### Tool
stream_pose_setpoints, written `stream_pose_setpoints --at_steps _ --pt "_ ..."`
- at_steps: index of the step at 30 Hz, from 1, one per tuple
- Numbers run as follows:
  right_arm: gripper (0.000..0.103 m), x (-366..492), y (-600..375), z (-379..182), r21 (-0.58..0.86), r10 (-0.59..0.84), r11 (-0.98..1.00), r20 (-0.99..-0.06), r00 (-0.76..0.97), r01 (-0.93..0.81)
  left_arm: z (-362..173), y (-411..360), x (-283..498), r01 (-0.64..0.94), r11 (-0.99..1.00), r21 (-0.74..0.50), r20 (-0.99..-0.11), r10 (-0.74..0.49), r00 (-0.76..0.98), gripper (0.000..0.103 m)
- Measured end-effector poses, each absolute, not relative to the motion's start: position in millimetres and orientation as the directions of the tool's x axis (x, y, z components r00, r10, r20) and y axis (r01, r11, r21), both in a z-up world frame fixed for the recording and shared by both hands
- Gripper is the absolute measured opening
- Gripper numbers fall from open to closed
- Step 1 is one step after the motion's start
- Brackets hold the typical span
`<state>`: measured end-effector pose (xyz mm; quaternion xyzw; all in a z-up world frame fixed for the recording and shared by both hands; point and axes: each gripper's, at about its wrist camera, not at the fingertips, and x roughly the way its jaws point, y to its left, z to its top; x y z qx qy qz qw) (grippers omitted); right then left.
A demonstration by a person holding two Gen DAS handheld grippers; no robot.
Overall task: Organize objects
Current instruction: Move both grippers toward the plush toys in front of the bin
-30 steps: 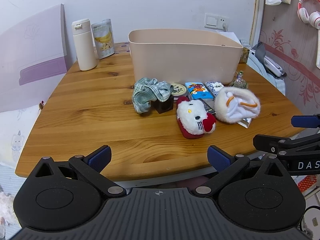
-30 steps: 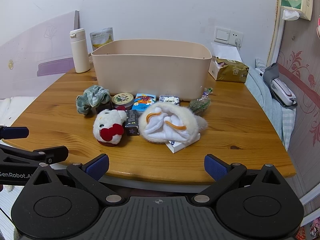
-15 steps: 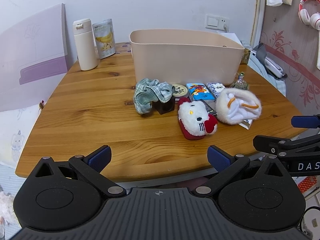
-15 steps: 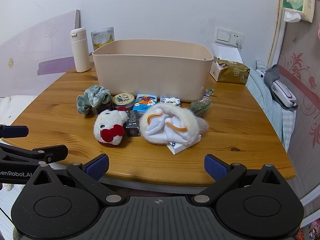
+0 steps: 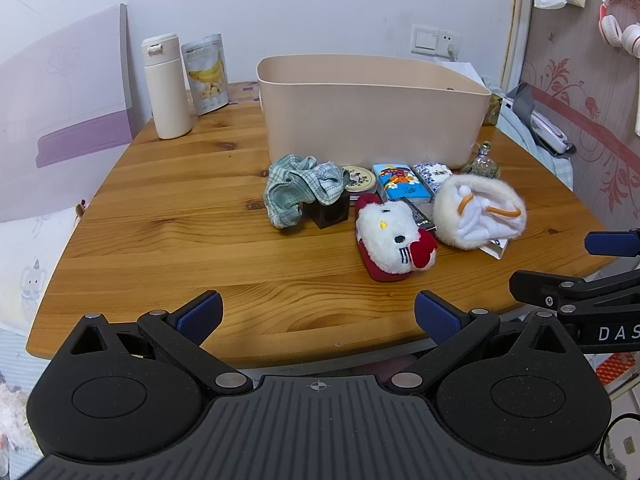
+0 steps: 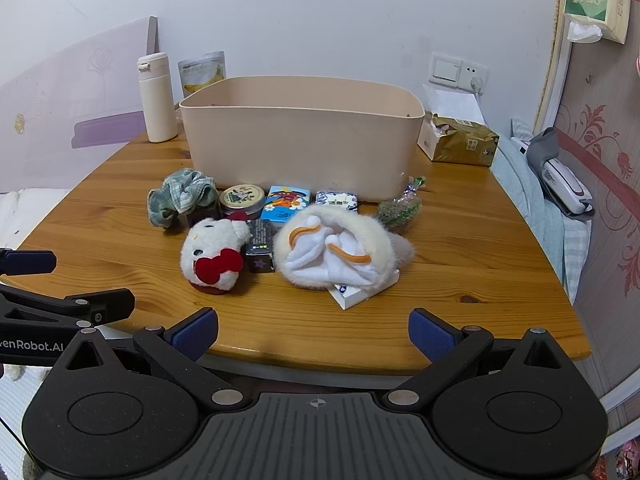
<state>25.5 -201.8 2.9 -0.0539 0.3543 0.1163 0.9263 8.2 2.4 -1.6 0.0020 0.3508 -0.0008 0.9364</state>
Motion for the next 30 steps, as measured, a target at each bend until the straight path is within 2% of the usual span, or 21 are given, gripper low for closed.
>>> stream_pose_setpoints --at_steps 30 --pt "0.099 65.0 -229.6 -7.1 -0.042 0.129 0.976 -0.682 0.72 -0.215 -10.8 -14.7 68.9 0.043 0.998 -0.048 -0.687 -0.065 0.724 0.103"
